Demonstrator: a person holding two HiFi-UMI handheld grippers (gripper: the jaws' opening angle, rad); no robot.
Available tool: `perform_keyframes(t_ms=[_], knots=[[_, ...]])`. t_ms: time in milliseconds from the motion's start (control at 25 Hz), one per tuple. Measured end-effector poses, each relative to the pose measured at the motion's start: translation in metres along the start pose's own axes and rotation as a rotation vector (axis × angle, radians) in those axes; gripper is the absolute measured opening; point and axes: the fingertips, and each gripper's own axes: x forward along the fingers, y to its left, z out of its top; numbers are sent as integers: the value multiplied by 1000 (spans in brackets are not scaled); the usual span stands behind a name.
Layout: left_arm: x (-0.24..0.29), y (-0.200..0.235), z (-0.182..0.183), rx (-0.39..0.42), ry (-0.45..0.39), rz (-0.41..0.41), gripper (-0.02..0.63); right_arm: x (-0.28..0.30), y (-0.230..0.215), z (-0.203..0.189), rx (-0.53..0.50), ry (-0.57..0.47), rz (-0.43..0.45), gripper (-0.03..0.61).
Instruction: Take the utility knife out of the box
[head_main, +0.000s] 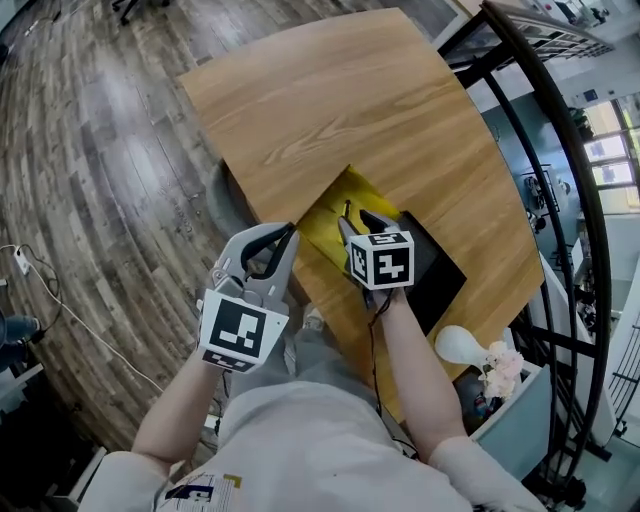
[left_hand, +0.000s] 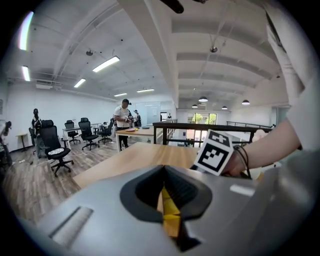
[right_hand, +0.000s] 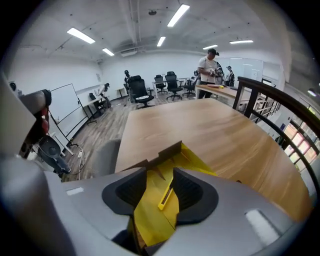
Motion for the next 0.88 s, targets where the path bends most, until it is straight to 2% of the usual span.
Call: perform_keyframes(t_ms=[240, 480, 680, 800, 880], knots=[[19, 9, -33, 7, 70, -2, 2, 41, -9, -21, 41, 115, -27, 170], [26, 16, -54, -19, 101, -10, 2, 70, -13, -35, 41, 215, -40, 175], [25, 20, -65, -44, 111, -8, 2, 83, -13, -39, 77, 242, -48, 199], [23, 20, -71, -49, 116, -9, 2, 91, -13, -41, 118, 257, -49, 199], [22, 21, -73, -55, 118, -10, 2, 93, -17, -41, 133, 263, -84, 181]])
